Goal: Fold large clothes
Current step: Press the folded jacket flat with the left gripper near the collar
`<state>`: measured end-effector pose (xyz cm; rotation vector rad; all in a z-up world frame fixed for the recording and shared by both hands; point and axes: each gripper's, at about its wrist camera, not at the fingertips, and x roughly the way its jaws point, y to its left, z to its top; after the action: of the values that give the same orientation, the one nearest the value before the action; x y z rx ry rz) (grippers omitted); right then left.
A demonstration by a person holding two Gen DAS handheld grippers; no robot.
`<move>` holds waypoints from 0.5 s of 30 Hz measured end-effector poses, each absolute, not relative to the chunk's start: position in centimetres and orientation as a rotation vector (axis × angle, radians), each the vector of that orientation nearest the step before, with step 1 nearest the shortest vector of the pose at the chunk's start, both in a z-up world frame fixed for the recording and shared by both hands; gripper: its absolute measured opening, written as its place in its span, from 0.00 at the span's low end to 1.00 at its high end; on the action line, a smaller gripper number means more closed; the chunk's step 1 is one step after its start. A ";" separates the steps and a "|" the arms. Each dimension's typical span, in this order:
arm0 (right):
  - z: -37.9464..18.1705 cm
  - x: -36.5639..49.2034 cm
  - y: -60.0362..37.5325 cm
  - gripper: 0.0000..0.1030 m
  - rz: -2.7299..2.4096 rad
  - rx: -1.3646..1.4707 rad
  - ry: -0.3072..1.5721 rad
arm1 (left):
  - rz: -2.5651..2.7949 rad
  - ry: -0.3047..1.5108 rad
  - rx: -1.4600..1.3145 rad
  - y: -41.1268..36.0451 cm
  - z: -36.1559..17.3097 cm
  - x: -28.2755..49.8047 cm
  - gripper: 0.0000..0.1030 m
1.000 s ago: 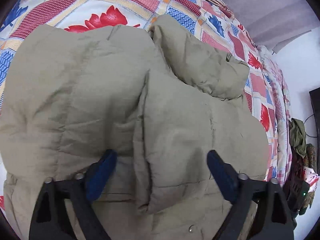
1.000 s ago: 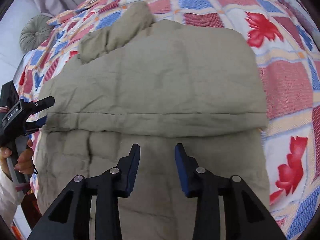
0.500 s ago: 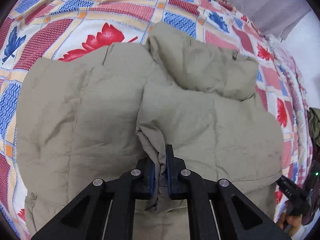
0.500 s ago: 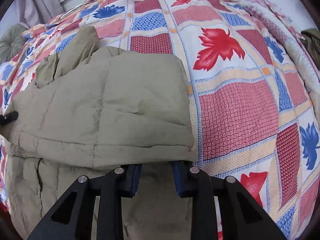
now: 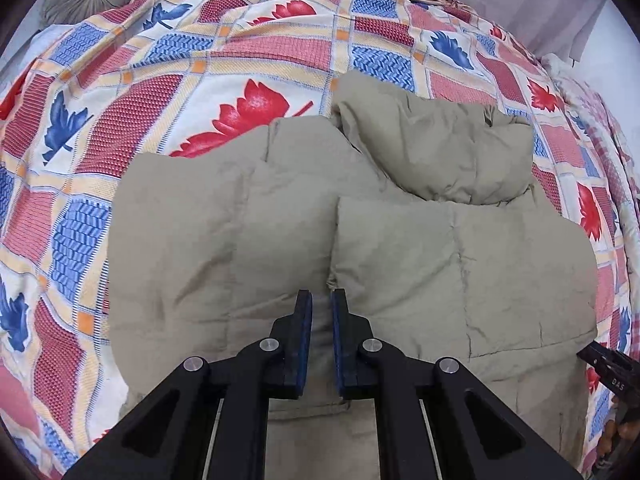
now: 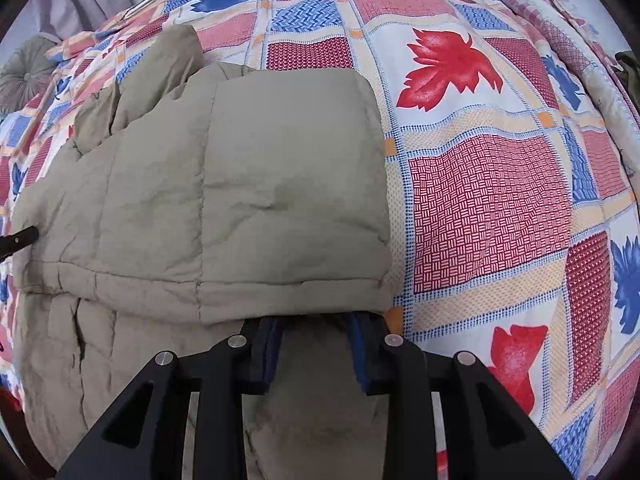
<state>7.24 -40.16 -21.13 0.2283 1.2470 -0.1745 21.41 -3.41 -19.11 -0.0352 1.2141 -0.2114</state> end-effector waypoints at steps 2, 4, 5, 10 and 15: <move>-20.5 6.5 -40.2 0.39 -0.145 0.259 1.271 | -0.201 1.197 -0.032 -2.7 -18.3 21.4 0.11; -19.7 5.3 -40.3 0.39 -0.104 0.311 1.282 | -0.208 1.182 -0.044 -2.3 -17.5 21.3 0.11; -19.2 4.6 -40.3 0.39 -0.087 0.331 1.273 | -0.215 1.176 -0.050 -2.3 -17.1 21.1 0.11; -15.9 3.9 -41.6 0.27 -0.172 0.305 1.109 | -0.287 1.143 -0.012 -5.2 -16.0 20.6 0.11; -16.2 8.7 -44.4 0.26 -0.217 0.391 1.052 | -0.246 1.200 0.088 -8.5 -19.8 21.0 0.11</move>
<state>8.71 -44.36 -16.25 0.3908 1.0518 -0.2166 20.95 -8.52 -19.85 0.0876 1.2004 -0.2463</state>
